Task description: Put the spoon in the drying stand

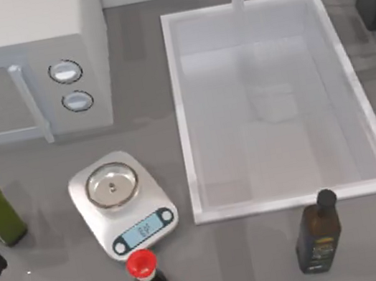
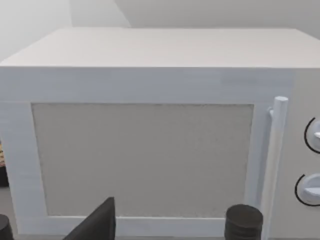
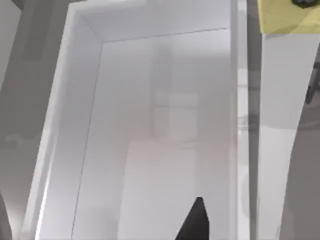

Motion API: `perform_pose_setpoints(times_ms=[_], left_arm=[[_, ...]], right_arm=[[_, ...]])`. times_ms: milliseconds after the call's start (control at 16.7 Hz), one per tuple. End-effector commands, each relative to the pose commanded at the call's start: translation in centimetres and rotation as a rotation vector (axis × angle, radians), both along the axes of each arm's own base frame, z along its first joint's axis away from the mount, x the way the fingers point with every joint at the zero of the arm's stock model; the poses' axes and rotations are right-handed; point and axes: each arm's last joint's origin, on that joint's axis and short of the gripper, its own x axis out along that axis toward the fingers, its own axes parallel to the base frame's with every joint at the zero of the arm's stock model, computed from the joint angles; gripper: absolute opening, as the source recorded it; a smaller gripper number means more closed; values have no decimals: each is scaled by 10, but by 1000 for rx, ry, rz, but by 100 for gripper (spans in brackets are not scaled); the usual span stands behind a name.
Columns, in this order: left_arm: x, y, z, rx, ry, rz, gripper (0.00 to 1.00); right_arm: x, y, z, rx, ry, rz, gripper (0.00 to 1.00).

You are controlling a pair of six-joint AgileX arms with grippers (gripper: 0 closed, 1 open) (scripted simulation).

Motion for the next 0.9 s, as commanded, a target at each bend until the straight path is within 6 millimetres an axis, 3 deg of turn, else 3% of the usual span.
perform_pose_setpoints(times_ms=[240,420,660,900], left_arm=[[0,0,0,0,0,0,100],[0,0,0,0,0,0,100],[0,0,0,0,0,0,100],[0,0,0,0,0,0,100]], right_arm=[[-14,-54,34,-62,-446,-99,0],[-36,-83,48,-166,-654,-158,0],[-57,-98,55,-256,-771,-191,0],[-57,-98,55,-260,-775,-192,0]])
